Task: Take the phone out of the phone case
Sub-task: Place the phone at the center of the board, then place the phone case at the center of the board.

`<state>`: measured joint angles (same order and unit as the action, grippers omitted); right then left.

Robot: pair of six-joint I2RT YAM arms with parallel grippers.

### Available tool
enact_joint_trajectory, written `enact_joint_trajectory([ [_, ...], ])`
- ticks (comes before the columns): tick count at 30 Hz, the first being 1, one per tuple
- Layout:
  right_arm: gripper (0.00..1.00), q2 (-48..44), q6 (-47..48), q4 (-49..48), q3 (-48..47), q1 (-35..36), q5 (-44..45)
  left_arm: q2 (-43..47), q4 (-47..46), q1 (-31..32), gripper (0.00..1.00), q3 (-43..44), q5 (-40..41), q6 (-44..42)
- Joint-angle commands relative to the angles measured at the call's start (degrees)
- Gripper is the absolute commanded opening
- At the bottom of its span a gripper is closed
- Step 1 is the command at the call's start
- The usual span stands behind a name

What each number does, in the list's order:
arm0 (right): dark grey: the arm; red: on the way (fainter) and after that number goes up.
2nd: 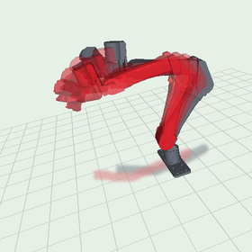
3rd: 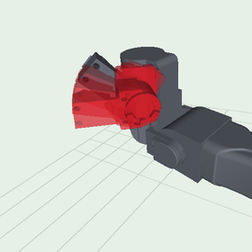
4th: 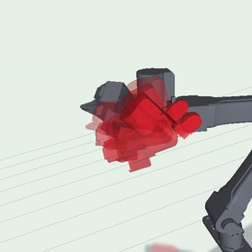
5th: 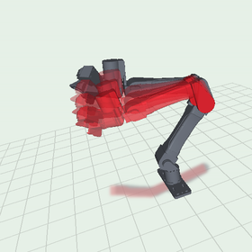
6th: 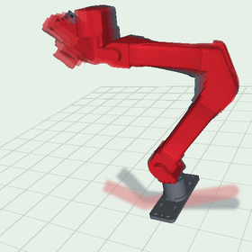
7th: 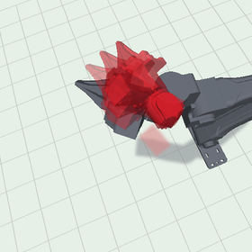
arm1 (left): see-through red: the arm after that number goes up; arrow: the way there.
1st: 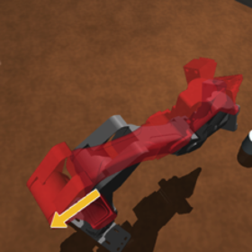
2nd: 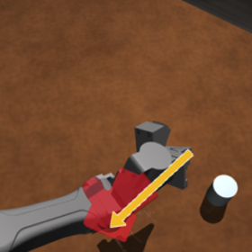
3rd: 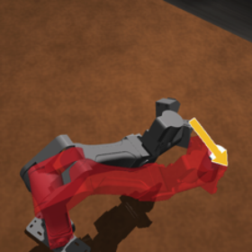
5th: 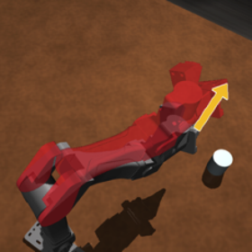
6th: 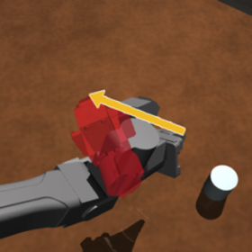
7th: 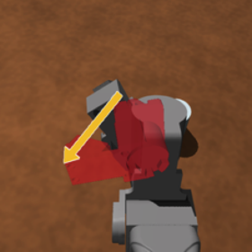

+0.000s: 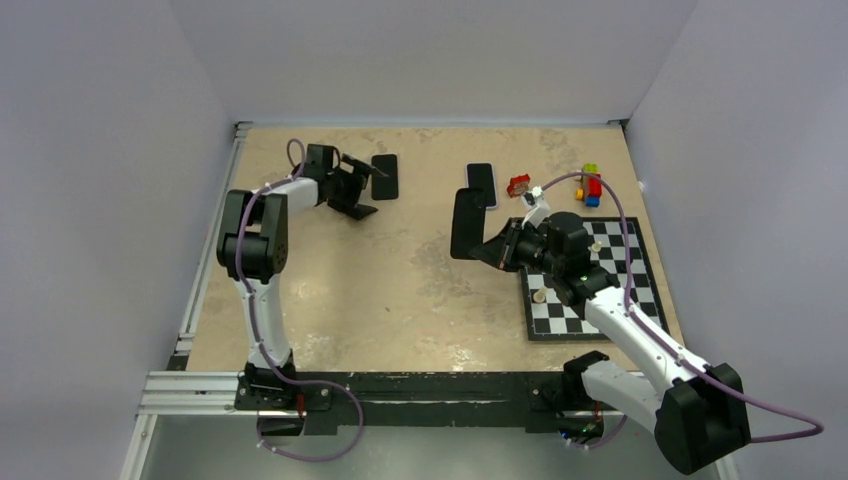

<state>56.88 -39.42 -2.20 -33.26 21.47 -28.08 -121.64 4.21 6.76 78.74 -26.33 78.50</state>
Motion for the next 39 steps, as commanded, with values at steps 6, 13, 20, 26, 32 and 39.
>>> enact_joint_trajectory([
  [6,0.00,1.63,0.53,-2.79,-0.28,0.45,-1.85,11.85,26.15,-0.44,1.00,0.46,16.82,-4.49],
  [13,0.00,8.76,-4.38,-9.12,1.34,3.32,-9.06,25.70,20.67,0.78,1.00,-6.43,14.88,-15.12],
  [20,0.00,22.42,-3.59,-13.05,-2.89,12.29,-12.71,39.96,14.51,2.20,0.97,-14.65,2.39,-24.09],
  [26,0.00,37.36,15.66,3.30,-16.57,23.50,-17.57,53.00,22.44,2.20,0.97,-9.97,9.40,-35.42],
  [32,0.00,46.73,27.15,10.88,-28.28,31.28,-21.01,66.55,26.76,2.20,0.99,-10.84,40.31,-44.20],
  [39,0.00,59.27,41.17,29.89,-46.92,36.13,-18.47,74.57,25.42,2.20,1.00,-14.89,53.93,-48.34],
])
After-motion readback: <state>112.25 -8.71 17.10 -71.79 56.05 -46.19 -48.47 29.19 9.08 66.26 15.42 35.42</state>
